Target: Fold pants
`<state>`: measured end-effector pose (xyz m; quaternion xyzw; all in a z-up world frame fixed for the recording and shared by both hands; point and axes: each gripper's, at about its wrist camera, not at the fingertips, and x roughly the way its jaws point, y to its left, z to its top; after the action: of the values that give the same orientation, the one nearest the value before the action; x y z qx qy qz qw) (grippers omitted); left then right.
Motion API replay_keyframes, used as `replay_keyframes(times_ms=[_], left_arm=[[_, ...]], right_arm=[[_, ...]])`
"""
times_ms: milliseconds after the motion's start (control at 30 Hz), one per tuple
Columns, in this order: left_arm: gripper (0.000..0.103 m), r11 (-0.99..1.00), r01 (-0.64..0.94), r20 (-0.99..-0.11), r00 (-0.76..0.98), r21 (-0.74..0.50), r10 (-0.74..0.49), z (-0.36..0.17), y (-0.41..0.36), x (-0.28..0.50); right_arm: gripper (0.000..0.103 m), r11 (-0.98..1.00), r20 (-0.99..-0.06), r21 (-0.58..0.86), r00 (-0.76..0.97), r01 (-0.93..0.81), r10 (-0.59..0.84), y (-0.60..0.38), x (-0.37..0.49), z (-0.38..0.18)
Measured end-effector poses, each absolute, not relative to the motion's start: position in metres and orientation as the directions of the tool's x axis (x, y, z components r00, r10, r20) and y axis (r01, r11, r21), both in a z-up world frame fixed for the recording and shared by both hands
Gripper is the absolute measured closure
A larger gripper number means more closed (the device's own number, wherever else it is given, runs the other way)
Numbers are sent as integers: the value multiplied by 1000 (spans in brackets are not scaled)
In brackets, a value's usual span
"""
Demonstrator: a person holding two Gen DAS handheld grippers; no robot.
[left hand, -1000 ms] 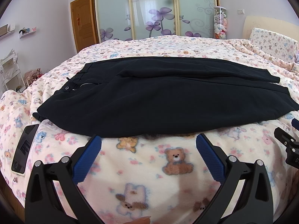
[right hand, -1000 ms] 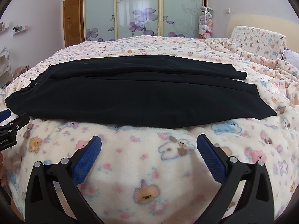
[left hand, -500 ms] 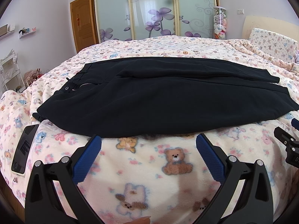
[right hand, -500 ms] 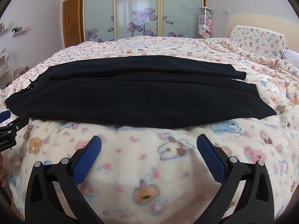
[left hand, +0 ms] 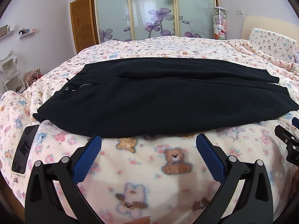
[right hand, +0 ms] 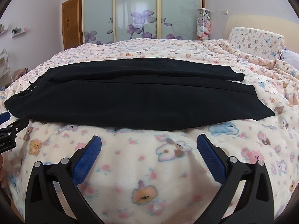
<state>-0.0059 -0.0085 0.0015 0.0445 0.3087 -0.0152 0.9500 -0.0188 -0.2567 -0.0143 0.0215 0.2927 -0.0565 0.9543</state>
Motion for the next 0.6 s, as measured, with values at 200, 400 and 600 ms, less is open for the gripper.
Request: replay_keyframes(times_ms=[200, 400, 600], left_arm=[[2, 996, 57, -588, 809, 75, -2, 4, -12, -8], [2, 996, 56, -588, 809, 76, -1, 4, -12, -8], [2, 996, 57, -588, 809, 75, -2, 4, -12, -8]], right_arm=[[1, 993, -561, 9, 823, 121, -95, -257, -19, -14], [1, 993, -561, 8, 823, 120, -95, -257, -19, -14], [1, 993, -560, 9, 823, 120, -95, -258, -19, -14]])
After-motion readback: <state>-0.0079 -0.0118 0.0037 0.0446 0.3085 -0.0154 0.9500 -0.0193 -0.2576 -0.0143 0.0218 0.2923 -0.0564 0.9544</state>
